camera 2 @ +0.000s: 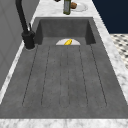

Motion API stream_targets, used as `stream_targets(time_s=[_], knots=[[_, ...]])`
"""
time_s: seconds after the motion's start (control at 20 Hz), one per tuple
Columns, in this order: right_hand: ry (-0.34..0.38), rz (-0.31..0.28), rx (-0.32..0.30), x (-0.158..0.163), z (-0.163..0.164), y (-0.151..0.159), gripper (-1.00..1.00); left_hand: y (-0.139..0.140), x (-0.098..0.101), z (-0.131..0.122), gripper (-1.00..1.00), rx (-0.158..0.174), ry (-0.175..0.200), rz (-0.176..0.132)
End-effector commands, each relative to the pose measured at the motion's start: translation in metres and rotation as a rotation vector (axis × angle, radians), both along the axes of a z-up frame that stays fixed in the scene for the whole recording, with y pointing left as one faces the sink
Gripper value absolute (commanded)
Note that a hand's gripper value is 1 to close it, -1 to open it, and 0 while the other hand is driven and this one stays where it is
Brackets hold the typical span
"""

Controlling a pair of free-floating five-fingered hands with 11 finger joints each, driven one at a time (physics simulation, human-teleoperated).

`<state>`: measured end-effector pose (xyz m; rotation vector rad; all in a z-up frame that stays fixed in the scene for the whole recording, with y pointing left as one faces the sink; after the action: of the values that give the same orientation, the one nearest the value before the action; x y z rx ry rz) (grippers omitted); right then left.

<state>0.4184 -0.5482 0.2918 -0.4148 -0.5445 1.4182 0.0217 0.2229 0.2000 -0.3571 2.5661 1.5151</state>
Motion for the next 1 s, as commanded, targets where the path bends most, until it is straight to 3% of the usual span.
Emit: stream_targets(time_s=[0.0,0.3,0.95], knots=[[0.0,0.0,-0.048,-0.002,0.019,0.006,-1.0,0.0,0.0,0.0,0.0,0.0,0.0,0.0],[0.013,-0.01,-0.076,-0.003,0.039,0.018,-1.0,0.0,0.0,0.0,0.0,0.0,0.0,0.0],[-0.085,-0.033,-0.045,-0.026,0.038,0.031,-1.0,0.0,0.0,0.0,0.0,0.0,0.0,0.0]])
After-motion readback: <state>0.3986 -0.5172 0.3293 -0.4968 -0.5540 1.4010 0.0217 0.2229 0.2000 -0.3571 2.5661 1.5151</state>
